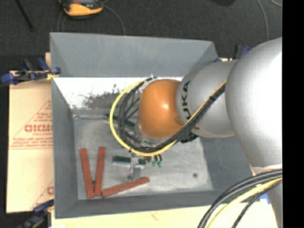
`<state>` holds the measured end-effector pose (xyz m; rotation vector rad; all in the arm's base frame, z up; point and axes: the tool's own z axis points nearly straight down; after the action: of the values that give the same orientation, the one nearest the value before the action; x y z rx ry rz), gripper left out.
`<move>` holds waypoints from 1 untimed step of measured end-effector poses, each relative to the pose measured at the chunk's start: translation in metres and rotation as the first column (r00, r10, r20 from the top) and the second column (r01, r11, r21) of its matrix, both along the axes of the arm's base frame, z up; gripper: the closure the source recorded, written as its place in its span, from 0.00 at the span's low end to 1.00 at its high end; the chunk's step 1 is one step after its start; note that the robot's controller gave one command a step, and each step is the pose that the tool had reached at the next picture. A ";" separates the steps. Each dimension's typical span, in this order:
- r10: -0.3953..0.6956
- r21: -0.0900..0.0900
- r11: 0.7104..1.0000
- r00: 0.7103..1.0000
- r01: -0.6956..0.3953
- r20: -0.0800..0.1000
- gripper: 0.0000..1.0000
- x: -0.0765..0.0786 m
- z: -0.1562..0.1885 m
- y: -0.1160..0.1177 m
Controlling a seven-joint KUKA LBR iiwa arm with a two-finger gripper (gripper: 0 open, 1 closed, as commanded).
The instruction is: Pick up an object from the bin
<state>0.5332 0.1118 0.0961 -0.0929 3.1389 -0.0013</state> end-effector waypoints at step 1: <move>-0.104 0.003 0.995 0.995 0.104 0.003 1.00 0.016 -0.025 -0.013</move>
Offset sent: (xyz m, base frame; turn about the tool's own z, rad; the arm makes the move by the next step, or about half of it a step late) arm 0.0000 0.0000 0.0000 0.0000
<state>0.5487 0.0988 0.0715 0.0708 3.1364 0.0032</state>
